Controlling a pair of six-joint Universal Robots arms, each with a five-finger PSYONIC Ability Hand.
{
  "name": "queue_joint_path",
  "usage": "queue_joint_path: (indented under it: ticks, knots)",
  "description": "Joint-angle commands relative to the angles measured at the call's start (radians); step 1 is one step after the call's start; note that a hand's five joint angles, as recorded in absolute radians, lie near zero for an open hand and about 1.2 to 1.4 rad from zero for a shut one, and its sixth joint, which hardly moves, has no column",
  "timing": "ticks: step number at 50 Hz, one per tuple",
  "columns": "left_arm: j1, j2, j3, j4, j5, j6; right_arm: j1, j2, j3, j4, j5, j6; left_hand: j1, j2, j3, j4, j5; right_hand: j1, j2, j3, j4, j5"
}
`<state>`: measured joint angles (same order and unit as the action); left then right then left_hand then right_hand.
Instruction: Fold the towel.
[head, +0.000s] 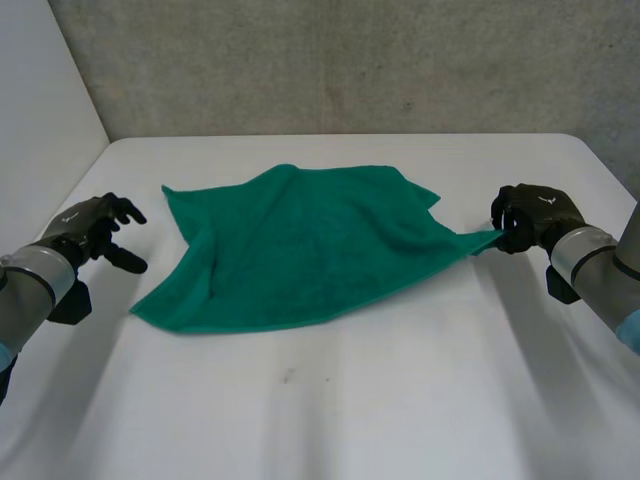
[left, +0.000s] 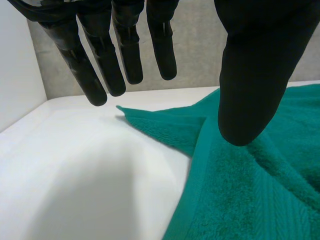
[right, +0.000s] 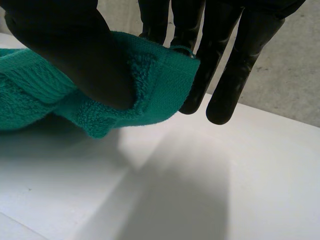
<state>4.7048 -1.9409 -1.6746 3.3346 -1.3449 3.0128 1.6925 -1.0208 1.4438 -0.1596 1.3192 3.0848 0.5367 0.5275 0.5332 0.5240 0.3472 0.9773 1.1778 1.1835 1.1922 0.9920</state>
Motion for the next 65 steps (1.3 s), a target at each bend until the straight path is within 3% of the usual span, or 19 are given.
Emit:
queue_joint_path:
  ticks: [1,8,13,17,21,30,44,48,51,53,59,65]
  knots:
    - [-0.005,-0.003,-0.011,-0.023,-0.002,0.011,-0.005,0.001,-0.002,-0.001,0.000,0.000,0.023,0.032,0.027,0.036,0.038,0.419,0.218,0.213,0.204,0.230]
    - [-0.026,0.011,-0.030,-0.104,0.004,0.047,-0.005,0.004,-0.002,0.000,0.000,0.000,0.029,0.038,0.033,0.042,0.044,0.419,0.218,0.213,0.204,0.230]
    - [-0.040,0.011,-0.063,-0.099,0.020,0.216,-0.007,0.004,-0.003,-0.001,-0.001,0.000,0.038,0.047,0.041,0.051,0.053,0.419,0.218,0.213,0.204,0.230]
    - [-0.074,-0.003,-0.118,-0.078,0.091,0.467,-0.005,0.005,-0.003,0.000,-0.001,0.000,0.035,0.044,0.038,0.048,0.050,0.419,0.218,0.213,0.204,0.230]
    - [-0.101,-0.007,-0.142,-0.057,0.115,0.541,-0.004,0.008,-0.003,0.000,-0.001,0.000,0.035,0.044,0.038,0.048,0.050,0.419,0.218,0.213,0.204,0.230]
    - [-0.133,-0.046,-0.146,0.031,0.109,0.541,0.001,0.013,-0.002,0.000,-0.001,-0.002,0.061,0.071,0.065,0.074,0.076,0.419,0.218,0.213,0.204,0.230]
    - [-0.152,-0.151,-0.048,0.051,0.070,0.477,0.001,0.018,0.001,0.000,-0.001,0.000,0.194,0.203,0.197,0.206,0.209,0.419,0.218,0.213,0.204,0.230]
    - [-0.157,-0.173,-0.019,0.068,0.046,0.477,-0.001,0.018,0.001,0.000,-0.001,0.000,0.448,0.457,0.452,0.461,0.463,0.419,0.218,0.213,0.204,0.230]
    - [-0.157,-0.179,-0.010,0.112,0.041,0.477,-0.001,0.018,0.001,0.000,-0.001,-0.002,0.844,0.853,0.848,0.857,0.859,0.419,0.218,0.213,0.204,0.230]
    - [-0.157,-0.178,-0.007,0.141,0.029,0.477,-0.001,0.018,0.001,0.000,-0.001,-0.002,0.860,0.869,0.863,0.872,0.875,0.419,0.218,0.213,0.204,0.230]
    - [-0.160,-0.115,-0.013,0.144,-0.014,0.477,0.003,-0.018,-0.005,0.026,-0.005,-0.018,0.860,0.869,0.863,0.872,0.875,0.419,0.218,0.213,0.204,0.230]
    - [-0.166,0.112,-0.082,0.118,-0.042,0.495,0.004,-0.198,-0.066,0.257,-0.014,-0.266,0.860,0.869,0.863,0.872,0.875,0.419,0.218,0.213,0.204,0.230]
